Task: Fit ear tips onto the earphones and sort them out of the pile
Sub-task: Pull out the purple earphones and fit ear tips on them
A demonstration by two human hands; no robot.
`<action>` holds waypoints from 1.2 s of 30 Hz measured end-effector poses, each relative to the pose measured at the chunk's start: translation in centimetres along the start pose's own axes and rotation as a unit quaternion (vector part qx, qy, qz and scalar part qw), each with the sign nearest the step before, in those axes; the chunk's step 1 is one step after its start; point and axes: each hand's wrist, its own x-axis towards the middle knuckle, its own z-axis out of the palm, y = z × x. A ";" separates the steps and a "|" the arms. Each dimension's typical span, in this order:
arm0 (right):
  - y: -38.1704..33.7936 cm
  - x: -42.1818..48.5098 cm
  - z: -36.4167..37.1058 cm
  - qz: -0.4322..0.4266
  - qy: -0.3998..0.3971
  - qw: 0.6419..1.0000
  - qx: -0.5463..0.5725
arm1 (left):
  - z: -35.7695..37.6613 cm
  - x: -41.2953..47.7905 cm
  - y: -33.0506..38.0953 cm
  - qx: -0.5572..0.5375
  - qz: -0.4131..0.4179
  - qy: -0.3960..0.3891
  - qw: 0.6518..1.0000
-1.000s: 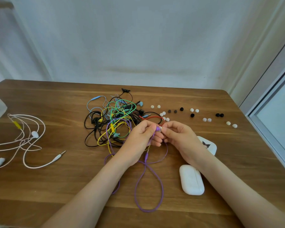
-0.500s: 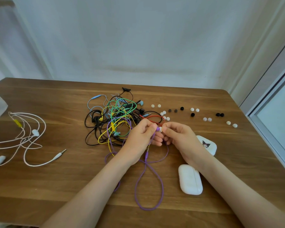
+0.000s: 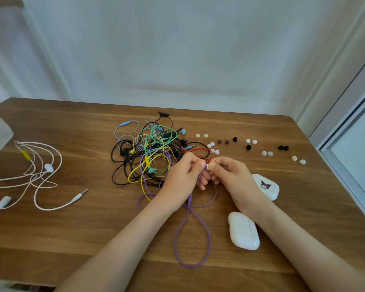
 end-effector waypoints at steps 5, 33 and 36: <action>-0.1 -0.1 0.2 0.000 0.002 1.000 -0.017 | 0.0 -0.1 0.0 0.040 0.019 0.008 0.999; -0.1 0.5 -0.6 0.040 -0.058 0.995 0.077 | 0.0 0.2 0.1 -0.154 -0.010 -0.011 0.988; -0.1 0.5 -0.5 0.035 -0.067 0.994 0.076 | 0.0 0.2 0.1 -0.146 -0.011 -0.015 0.989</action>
